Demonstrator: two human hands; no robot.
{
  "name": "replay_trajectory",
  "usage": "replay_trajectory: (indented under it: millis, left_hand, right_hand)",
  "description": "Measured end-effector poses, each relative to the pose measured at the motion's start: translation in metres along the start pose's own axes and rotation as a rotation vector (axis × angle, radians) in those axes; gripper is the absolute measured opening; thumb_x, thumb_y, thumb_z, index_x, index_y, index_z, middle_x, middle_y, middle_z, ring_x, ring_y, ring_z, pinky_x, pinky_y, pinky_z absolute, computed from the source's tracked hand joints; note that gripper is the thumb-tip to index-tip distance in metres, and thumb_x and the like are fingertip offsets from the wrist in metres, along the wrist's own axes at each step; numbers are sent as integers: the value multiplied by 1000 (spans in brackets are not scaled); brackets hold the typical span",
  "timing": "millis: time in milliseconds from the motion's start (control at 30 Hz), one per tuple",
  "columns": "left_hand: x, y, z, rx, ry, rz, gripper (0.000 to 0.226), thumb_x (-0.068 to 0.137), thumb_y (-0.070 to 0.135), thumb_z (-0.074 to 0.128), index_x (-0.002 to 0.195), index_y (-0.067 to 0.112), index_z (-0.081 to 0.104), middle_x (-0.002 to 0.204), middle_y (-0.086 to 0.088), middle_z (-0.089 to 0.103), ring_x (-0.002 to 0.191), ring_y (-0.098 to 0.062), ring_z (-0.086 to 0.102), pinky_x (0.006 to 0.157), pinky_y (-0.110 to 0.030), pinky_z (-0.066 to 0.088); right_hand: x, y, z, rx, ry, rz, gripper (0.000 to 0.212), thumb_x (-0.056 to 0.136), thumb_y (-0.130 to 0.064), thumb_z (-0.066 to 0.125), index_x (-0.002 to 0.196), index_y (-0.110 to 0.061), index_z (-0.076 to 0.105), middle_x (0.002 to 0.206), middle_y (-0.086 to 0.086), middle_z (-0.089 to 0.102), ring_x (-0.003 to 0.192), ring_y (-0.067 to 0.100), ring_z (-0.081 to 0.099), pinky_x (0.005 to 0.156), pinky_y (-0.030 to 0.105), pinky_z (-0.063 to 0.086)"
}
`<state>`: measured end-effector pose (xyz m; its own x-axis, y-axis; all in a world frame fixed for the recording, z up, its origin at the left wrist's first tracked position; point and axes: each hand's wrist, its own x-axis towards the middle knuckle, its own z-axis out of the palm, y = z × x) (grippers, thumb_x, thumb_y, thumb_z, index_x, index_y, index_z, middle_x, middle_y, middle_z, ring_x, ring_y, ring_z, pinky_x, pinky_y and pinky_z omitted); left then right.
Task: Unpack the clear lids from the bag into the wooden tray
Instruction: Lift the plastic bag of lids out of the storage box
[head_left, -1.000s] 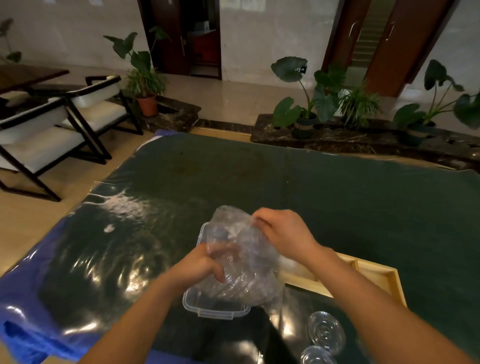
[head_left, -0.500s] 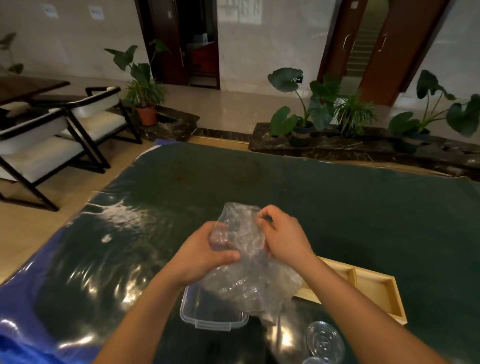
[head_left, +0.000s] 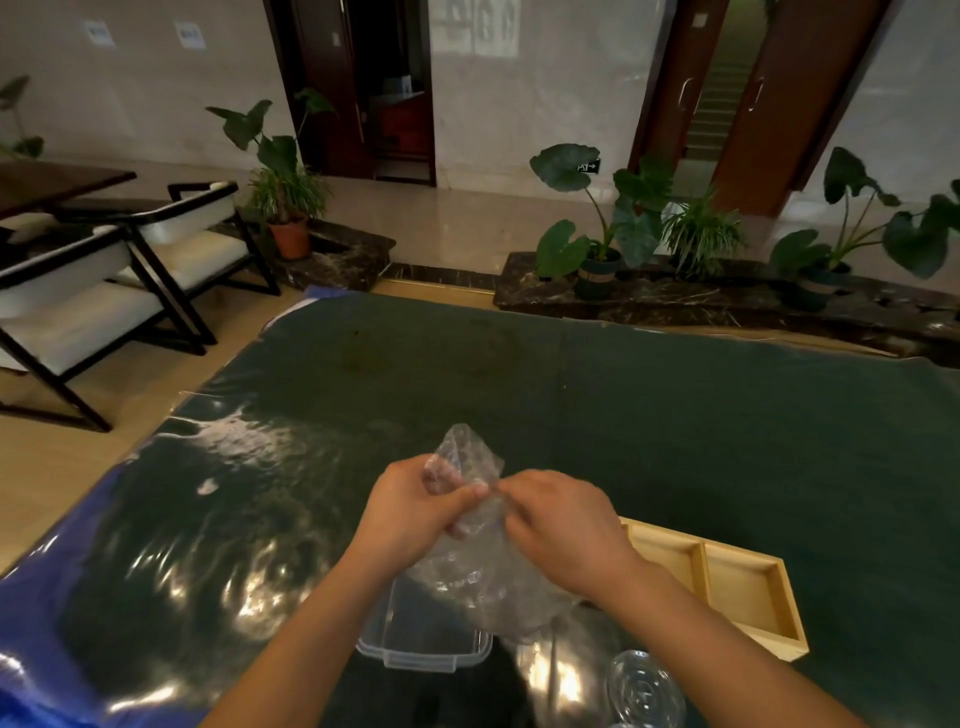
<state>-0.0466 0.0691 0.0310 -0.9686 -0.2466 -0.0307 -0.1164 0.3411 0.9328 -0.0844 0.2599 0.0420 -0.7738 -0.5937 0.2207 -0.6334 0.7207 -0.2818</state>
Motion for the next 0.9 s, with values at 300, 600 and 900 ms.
replay_trajectory:
  millis: [300, 600, 900]
  left_hand:
    - [-8, 1, -19, -79, -35, 27, 12, 83, 9, 83, 79, 5, 72, 51, -2, 68, 43, -7, 62, 50, -17, 52]
    - [-8, 10, -17, 38, -163, 122, 10, 87, 2, 78, 80, 5, 72, 55, 1, 67, 47, -8, 61, 53, -20, 53]
    - [-12, 4, -12, 416, 393, 192, 56, 86, 33, 79, 134, 19, 54, 112, 4, 59, 99, -11, 56, 86, -31, 46]
  right_hand:
    - [14, 39, -42, 1439, -103, 621, 22, 95, 4, 54, 106, -2, 71, 95, 19, 75, 72, 35, 73, 57, 39, 60]
    - [40, 15, -43, 448, 142, 297, 21, 84, -46, 72, 96, -30, 67, 74, -12, 70, 69, 4, 65, 63, 24, 51]
    - [30, 8, -35, 1367, 142, 550, 8, 96, -14, 65, 89, -14, 71, 81, 7, 73, 60, 17, 66, 52, 26, 52]
